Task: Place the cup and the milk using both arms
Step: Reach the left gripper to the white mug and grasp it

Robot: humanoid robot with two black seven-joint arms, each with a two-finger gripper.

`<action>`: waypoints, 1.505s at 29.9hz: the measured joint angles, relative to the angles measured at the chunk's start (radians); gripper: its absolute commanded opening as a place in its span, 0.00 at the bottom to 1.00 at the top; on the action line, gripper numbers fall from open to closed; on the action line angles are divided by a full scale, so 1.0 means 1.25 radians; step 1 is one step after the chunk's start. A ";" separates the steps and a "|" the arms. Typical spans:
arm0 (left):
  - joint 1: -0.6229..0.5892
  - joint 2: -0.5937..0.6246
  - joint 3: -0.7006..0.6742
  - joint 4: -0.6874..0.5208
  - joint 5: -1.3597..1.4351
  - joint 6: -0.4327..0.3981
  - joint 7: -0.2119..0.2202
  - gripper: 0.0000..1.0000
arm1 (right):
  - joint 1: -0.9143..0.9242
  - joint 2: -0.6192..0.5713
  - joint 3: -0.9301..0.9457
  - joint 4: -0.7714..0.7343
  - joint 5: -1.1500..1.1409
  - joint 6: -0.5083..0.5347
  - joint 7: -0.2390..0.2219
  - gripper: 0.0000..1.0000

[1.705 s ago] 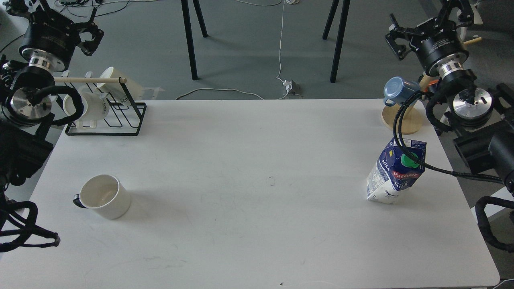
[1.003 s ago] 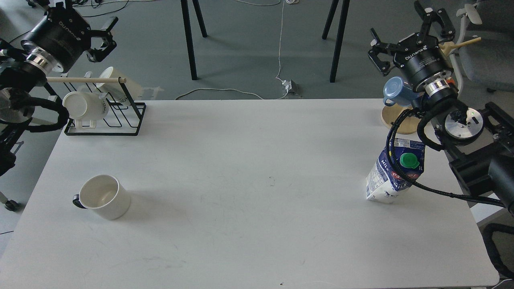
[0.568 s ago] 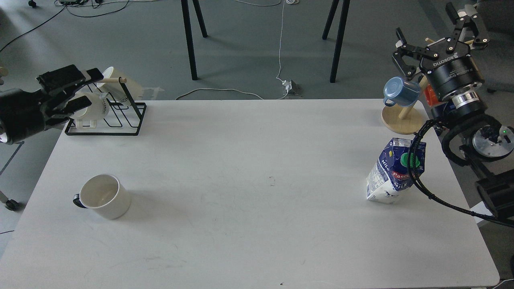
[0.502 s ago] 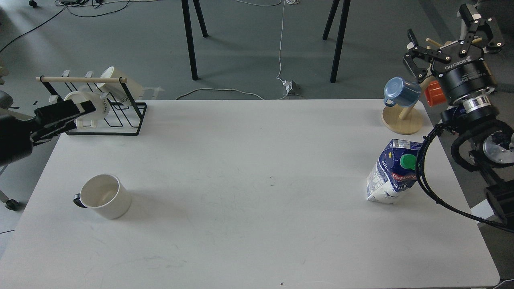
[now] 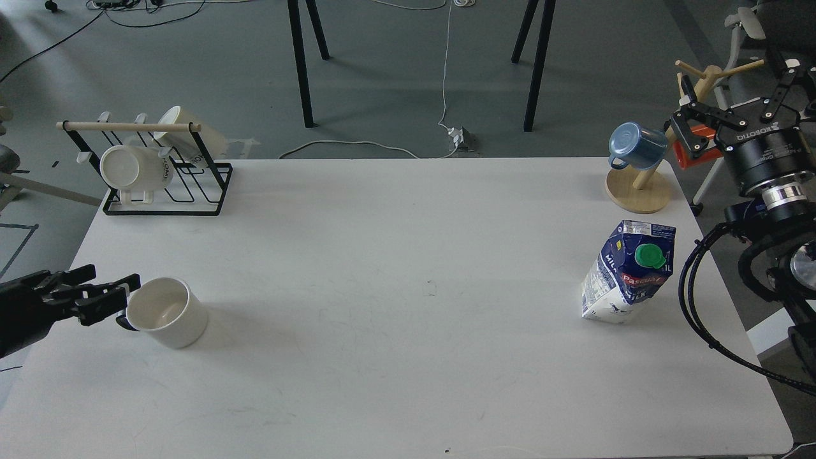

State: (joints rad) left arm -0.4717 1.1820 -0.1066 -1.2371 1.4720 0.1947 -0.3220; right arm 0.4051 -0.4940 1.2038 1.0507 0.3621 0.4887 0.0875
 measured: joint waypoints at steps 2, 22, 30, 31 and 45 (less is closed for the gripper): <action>0.007 -0.033 0.000 0.031 0.001 0.001 0.001 0.70 | -0.003 0.000 0.000 -0.001 0.000 0.000 0.000 0.99; 0.011 -0.144 0.003 0.172 0.009 0.003 -0.028 0.44 | -0.009 0.001 0.000 -0.005 -0.001 0.000 0.001 0.99; 0.011 -0.148 0.004 0.181 0.049 0.003 -0.040 0.18 | -0.010 0.001 0.000 -0.006 -0.001 0.000 0.001 0.99; 0.011 -0.148 0.004 0.181 0.050 0.003 -0.041 0.15 | -0.010 0.001 0.000 -0.006 -0.001 0.000 0.001 0.99; 0.005 -0.147 0.003 0.191 0.065 0.004 -0.054 0.01 | -0.010 0.001 0.006 -0.011 0.000 0.000 0.002 0.99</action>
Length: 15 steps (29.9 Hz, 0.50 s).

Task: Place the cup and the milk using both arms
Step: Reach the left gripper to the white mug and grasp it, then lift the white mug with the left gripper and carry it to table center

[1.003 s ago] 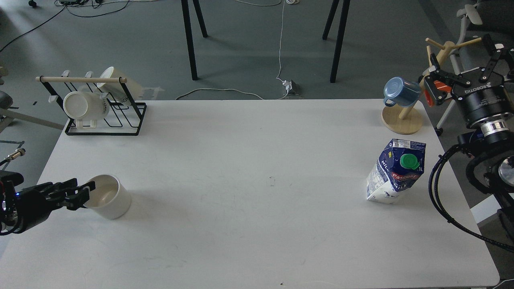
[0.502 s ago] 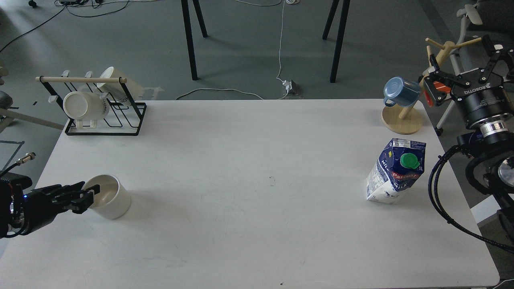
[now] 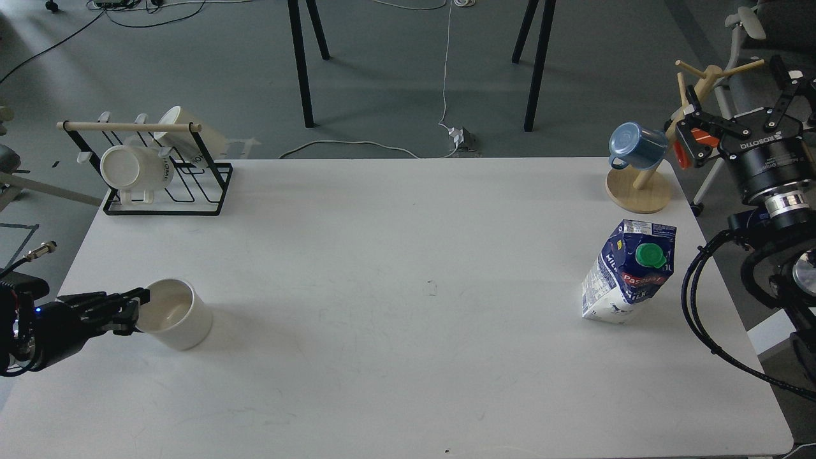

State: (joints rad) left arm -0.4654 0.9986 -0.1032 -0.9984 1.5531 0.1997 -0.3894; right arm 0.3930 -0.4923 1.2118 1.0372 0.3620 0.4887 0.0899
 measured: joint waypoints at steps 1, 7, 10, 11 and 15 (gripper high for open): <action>-0.001 0.000 0.000 0.000 0.000 0.000 0.000 0.00 | 0.000 0.000 0.000 -0.001 0.000 0.000 0.000 0.99; -0.007 0.004 -0.014 -0.009 0.000 -0.001 -0.014 0.00 | 0.000 -0.001 0.001 -0.004 0.000 0.000 0.000 0.99; -0.016 0.010 -0.039 -0.023 -0.001 -0.007 -0.023 0.00 | 0.000 -0.001 0.002 -0.004 -0.001 0.000 0.000 0.99; -0.022 0.011 -0.048 -0.031 -0.002 -0.010 -0.025 0.00 | 0.001 -0.001 0.002 -0.004 -0.001 0.000 0.000 0.99; -0.084 0.012 -0.074 -0.079 -0.005 -0.069 -0.026 0.00 | 0.001 -0.001 0.002 -0.002 -0.001 0.000 -0.001 0.99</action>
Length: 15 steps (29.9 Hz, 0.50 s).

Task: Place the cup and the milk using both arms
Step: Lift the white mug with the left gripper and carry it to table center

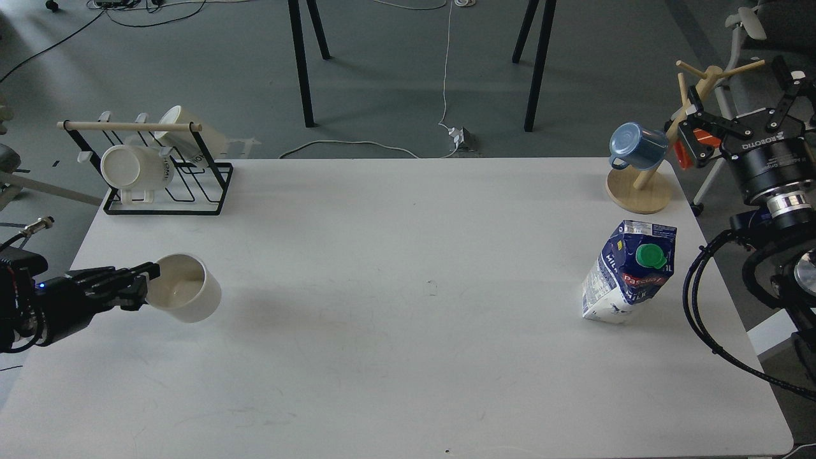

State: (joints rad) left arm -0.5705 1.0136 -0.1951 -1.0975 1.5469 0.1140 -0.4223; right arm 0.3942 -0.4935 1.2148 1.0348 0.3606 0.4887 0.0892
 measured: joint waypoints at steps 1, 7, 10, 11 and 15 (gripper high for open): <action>-0.030 -0.004 -0.002 -0.007 0.000 -0.030 0.002 0.00 | 0.000 0.000 0.002 0.001 0.000 0.000 0.000 0.99; -0.201 -0.069 0.002 -0.015 0.005 -0.172 0.036 0.00 | -0.001 -0.033 0.017 0.005 0.001 0.000 0.000 0.99; -0.271 -0.148 0.005 -0.015 0.021 -0.226 0.079 0.00 | -0.002 -0.041 0.027 0.007 0.001 0.000 0.000 0.98; -0.287 -0.175 0.006 -0.013 0.036 -0.244 0.091 0.00 | -0.002 -0.044 0.032 0.007 0.001 0.000 0.000 0.98; -0.312 -0.280 0.006 -0.007 0.130 -0.275 0.110 0.00 | -0.002 -0.059 0.047 0.009 0.001 0.000 -0.001 0.98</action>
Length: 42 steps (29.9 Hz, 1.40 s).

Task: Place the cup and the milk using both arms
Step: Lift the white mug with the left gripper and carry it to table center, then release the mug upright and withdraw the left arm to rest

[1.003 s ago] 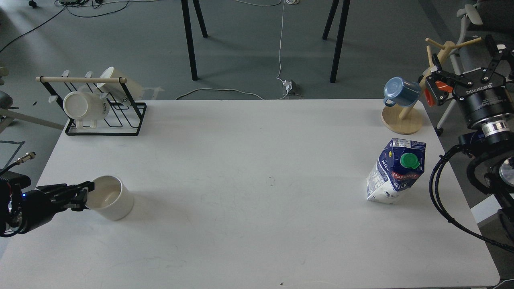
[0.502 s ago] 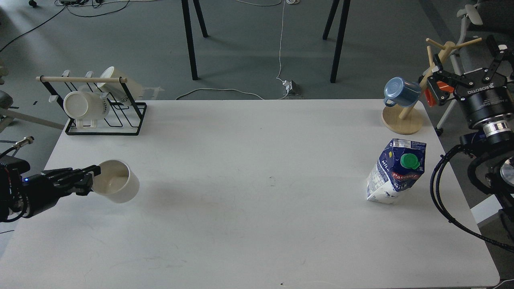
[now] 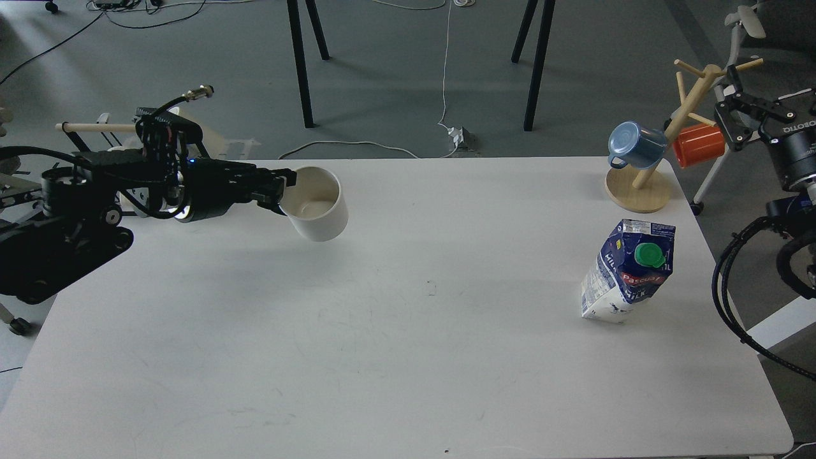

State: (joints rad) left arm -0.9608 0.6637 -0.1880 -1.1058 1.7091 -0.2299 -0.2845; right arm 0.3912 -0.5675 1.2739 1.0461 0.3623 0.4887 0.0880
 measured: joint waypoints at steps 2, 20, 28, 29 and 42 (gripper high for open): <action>0.002 -0.060 0.002 0.002 0.054 -0.005 0.008 0.00 | 0.006 -0.011 0.002 0.000 0.000 0.000 -0.002 0.98; 0.121 -0.285 0.002 0.003 0.311 -0.047 0.089 0.05 | 0.204 0.059 -0.046 -0.026 -0.002 -0.040 -0.009 0.98; 0.113 -0.287 -0.002 0.006 0.310 -0.070 0.090 0.27 | 0.187 0.050 -0.048 -0.007 -0.001 -0.001 -0.009 0.98; 0.111 -0.285 -0.004 0.006 0.308 -0.070 0.090 0.36 | 0.183 0.050 -0.047 -0.005 -0.001 0.000 -0.009 0.98; 0.124 -0.228 -0.169 -0.038 0.207 -0.064 0.081 0.79 | 0.095 0.026 -0.019 0.025 0.006 0.000 -0.004 0.99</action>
State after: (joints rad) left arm -0.8057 0.3790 -0.3996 -1.1527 1.9677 -0.3094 -0.1832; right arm 0.5099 -0.5347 1.2498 1.0780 0.3702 0.4888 0.0829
